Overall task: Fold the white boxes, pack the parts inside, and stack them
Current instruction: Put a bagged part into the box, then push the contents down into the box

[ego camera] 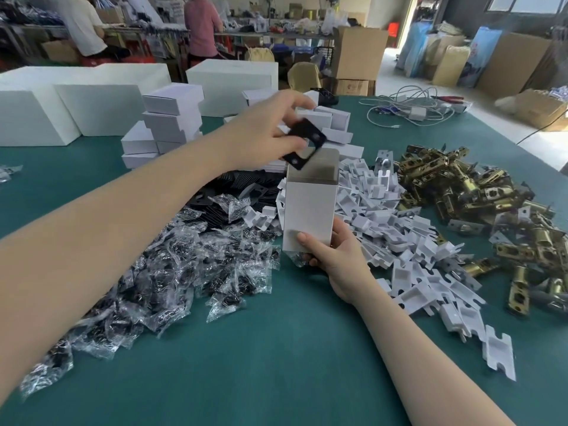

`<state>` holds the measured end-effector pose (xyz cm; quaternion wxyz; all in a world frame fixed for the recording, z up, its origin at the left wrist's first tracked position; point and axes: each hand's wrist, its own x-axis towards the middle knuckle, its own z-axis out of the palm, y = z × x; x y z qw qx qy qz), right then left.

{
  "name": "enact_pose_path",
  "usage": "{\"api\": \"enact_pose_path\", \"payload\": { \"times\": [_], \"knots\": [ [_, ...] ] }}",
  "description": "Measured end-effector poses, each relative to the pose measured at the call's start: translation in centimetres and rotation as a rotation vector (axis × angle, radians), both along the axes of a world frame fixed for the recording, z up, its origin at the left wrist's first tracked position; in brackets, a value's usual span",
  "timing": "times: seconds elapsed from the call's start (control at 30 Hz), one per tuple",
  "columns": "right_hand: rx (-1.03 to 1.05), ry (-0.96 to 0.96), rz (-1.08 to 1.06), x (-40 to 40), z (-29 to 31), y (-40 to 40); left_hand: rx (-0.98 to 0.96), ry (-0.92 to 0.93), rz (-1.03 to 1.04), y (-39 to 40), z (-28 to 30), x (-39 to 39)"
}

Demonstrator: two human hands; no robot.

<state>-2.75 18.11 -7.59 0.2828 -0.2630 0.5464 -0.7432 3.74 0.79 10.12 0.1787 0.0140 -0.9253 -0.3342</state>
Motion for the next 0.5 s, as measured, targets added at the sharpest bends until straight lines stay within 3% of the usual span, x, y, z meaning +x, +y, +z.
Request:
{"api": "enact_pose_path", "payload": {
  "times": [0.23, 0.5],
  "knots": [
    [-0.008, 0.02, 0.002, 0.2, 0.3, 0.2, -0.277, -0.153, -0.151, 2.6, 0.8, -1.0],
    [-0.017, 0.011, -0.003, 0.2, 0.3, 0.0, -0.247, -0.299, -0.151, 2.1, 0.1, -1.6]
  ]
}}
